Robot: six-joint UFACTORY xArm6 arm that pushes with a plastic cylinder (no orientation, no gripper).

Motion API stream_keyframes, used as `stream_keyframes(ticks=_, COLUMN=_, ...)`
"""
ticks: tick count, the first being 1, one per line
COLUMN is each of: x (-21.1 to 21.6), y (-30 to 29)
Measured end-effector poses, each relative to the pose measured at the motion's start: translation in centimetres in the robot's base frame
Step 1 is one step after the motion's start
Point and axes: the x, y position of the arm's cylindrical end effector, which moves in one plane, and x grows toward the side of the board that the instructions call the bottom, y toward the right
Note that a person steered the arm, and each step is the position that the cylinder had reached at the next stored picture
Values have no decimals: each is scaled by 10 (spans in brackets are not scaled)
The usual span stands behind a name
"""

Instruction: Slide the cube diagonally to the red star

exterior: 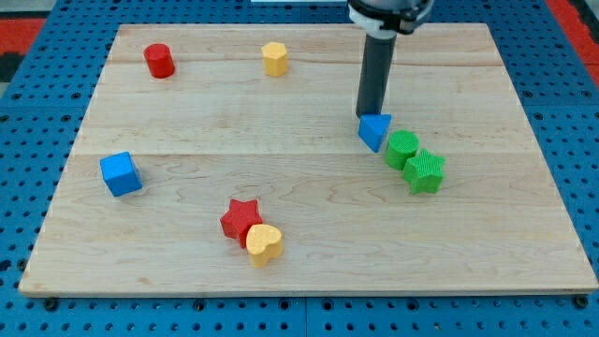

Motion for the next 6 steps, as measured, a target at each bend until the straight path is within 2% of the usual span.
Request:
stream_keyframes(ticks=1, x=-18, y=-56)
stream_keyframes(ticks=2, x=-18, y=-169)
stream_keyframes(ticks=3, x=-2, y=-265)
stream_keyframes(ticks=4, x=30, y=-331)
stream_keyframes(ticks=5, x=78, y=-366)
stream_keyframes(ticks=6, x=108, y=-316)
